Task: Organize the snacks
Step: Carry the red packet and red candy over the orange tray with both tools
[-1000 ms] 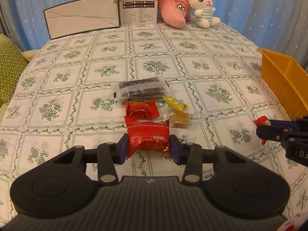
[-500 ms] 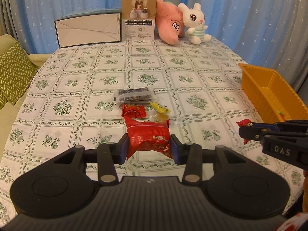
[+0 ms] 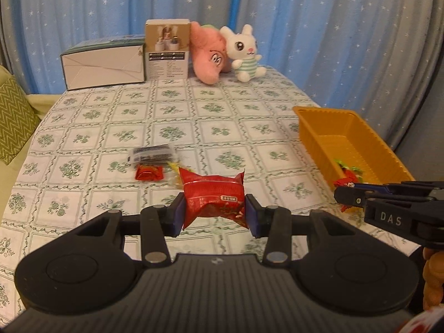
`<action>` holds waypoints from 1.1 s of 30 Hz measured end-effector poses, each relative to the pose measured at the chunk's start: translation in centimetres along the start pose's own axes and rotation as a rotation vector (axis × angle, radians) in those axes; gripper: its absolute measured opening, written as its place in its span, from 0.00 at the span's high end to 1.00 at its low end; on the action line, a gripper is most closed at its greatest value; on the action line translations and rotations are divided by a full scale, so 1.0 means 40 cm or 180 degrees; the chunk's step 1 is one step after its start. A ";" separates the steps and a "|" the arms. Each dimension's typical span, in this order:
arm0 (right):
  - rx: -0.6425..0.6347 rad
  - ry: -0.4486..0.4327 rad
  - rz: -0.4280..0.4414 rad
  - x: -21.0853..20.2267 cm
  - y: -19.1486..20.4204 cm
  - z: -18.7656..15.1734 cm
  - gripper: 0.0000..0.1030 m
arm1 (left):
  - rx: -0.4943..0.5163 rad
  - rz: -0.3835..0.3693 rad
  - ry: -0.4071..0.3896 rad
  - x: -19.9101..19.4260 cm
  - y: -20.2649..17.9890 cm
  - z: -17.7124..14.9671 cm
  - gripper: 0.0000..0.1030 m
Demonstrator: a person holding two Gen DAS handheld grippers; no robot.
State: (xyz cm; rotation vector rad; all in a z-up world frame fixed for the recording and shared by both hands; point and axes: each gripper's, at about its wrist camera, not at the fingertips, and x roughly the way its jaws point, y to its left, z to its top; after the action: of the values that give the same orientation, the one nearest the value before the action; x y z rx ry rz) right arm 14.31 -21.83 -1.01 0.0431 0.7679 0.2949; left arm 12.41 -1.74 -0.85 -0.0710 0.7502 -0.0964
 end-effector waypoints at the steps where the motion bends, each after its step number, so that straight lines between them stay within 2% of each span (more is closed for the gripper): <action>1: 0.0022 -0.0010 -0.0021 -0.010 -0.010 -0.002 0.83 | 0.0009 -0.0024 -0.0006 -0.004 -0.011 0.001 0.61; 14: 0.0244 -0.0169 -0.0232 -0.110 -0.115 -0.017 0.83 | 0.0125 -0.0246 -0.0054 -0.028 -0.118 0.014 0.61; 33: 0.0494 -0.0273 -0.0450 -0.150 -0.231 -0.003 0.83 | 0.0304 -0.0529 -0.0031 0.002 -0.242 0.053 0.61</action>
State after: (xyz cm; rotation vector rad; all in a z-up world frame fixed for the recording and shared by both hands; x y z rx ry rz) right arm 12.42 -32.34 1.62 0.1464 0.7037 0.0980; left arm 13.32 -11.31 1.62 -0.0428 0.7282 -0.2898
